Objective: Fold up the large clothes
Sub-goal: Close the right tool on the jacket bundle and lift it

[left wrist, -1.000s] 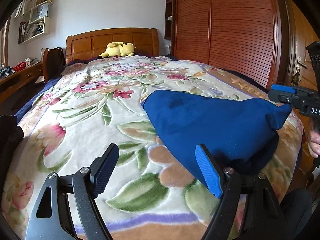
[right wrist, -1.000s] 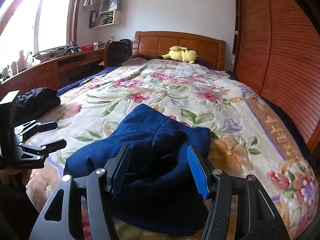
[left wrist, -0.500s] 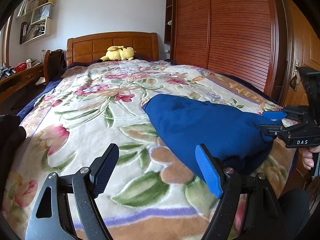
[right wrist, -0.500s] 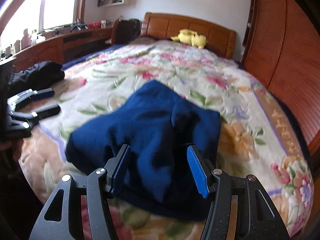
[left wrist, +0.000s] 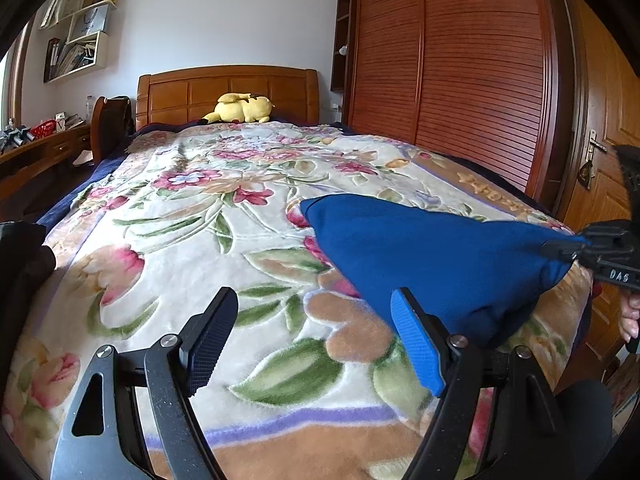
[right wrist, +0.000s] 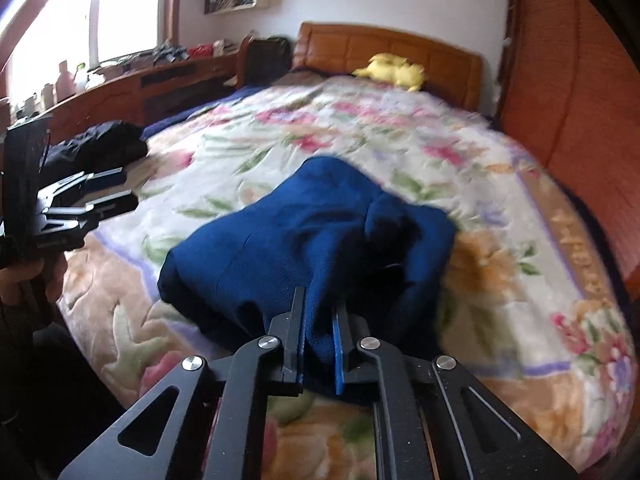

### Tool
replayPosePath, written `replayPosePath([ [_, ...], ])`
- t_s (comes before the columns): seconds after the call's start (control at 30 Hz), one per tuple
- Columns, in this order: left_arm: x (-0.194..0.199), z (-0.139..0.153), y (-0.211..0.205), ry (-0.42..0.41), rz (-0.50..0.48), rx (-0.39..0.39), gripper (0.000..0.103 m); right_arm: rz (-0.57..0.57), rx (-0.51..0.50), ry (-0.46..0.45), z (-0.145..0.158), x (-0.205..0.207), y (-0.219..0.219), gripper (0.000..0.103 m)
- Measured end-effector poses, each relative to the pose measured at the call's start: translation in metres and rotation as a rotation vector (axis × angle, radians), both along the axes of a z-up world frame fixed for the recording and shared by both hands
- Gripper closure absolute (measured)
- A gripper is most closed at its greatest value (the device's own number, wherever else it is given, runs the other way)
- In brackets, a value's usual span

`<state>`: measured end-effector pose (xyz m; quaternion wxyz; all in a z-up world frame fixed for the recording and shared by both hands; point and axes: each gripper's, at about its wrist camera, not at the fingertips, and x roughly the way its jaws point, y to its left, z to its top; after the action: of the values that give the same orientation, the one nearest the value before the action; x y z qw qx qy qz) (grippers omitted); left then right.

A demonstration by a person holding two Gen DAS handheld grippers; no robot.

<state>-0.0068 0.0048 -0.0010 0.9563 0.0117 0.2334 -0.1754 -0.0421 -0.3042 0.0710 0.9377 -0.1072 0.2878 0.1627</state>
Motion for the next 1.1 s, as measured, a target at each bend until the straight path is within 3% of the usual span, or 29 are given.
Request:
replayPosePath([
  [0.1, -0.001, 0.000, -0.001, -0.002, -0.007, 0.007, 0.023, -0.082, -0.015, -0.039, -0.003, -0.013, -0.014, 0.095],
  [0.27, -0.001, 0.000, 0.000, -0.002, -0.007, 0.005, 0.023, -0.130, 0.035, 0.053, -0.036, -0.001, -0.039, 0.095],
  [0.37, -0.002, -0.001, 0.000, -0.002, -0.006, 0.007, 0.023, -0.138, 0.052, 0.050, -0.042, 0.002, -0.037, 0.090],
  [0.43, -0.002, -0.001, 0.000, -0.001, -0.007, 0.008, 0.023, -0.169, 0.044, 0.058, -0.047, 0.008, -0.038, 0.058],
  [0.5, -0.002, -0.001, 0.000, -0.001, -0.006, 0.007, 0.023, -0.213, 0.024, 0.057, -0.053, 0.012, -0.040, 0.036],
  [0.53, -0.002, -0.001, 0.000, -0.001, -0.006, 0.007, 0.023, -0.229, 0.028, 0.058, -0.055, 0.015, -0.038, 0.027],
  [0.6, -0.002, -0.002, 0.000, -0.001, -0.007, 0.008, 0.023, -0.246, 0.049, 0.073, -0.061, 0.020, -0.039, 0.020],
  [0.9, 0.006, 0.003, -0.008, 0.002, -0.028, 0.017, 0.023, -0.180, 0.157, 0.166, -0.087, 0.048, -0.042, 0.021],
  [1.1, 0.033, 0.000, -0.024, 0.043, -0.027, -0.007, 0.023, -0.082, 0.218, 0.158, -0.093, 0.057, -0.048, 0.047],
])
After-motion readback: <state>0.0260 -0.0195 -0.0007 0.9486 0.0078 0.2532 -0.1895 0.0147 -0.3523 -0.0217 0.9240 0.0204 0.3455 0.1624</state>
